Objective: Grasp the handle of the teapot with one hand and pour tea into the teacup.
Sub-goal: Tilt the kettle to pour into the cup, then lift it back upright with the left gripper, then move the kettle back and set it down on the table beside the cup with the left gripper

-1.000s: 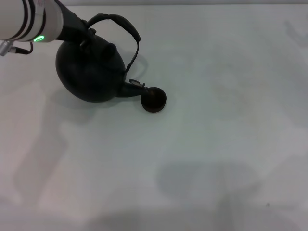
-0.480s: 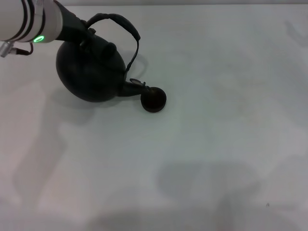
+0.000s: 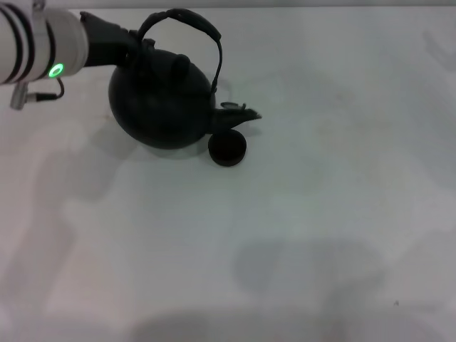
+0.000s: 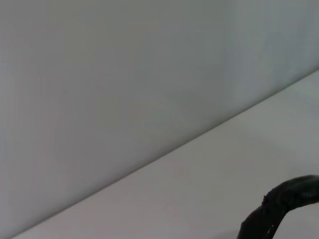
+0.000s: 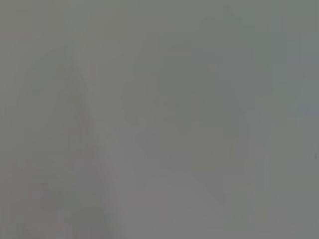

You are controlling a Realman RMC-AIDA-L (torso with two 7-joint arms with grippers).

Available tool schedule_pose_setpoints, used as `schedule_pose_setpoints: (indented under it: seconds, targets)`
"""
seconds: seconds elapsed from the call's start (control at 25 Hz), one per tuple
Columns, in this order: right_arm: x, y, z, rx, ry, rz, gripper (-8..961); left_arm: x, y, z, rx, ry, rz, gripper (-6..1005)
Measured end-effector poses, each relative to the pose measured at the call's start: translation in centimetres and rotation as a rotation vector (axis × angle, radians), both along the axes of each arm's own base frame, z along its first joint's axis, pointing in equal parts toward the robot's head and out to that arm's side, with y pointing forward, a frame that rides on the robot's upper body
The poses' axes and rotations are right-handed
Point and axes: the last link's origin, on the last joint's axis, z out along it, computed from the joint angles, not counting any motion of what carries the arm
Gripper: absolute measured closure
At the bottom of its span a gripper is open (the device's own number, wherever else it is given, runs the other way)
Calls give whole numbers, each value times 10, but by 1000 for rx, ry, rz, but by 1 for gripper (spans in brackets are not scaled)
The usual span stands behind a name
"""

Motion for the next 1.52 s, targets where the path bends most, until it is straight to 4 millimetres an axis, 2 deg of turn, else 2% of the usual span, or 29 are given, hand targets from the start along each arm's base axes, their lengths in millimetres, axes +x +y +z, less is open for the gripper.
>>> schedule_pose_setpoints:
  seconds: [0.16, 0.4, 0.68, 1.08, 1.28, 1.52]
  targets:
    - [2, 1, -2, -10, -14, -15, 96, -14, -8, 2, 34, -89, 40, 844]
    - [4, 0, -2, -19, -27, -22, 96, -38, -18, 15, 113, -200, 59, 843]
    - [8, -3, -2, -28, -37, -31, 96, -54, -31, 18, 187, -291, -58, 843]
    - [12, -7, -3, -39, -40, -41, 96, -83, -32, 10, 186, -443, -202, 844]
    - [15, -9, -3, -42, -36, -49, 96, -113, -43, 18, 223, -572, -259, 844]
    - [16, -10, -4, -52, -44, -50, 96, -141, -54, 18, 264, -577, -253, 844]
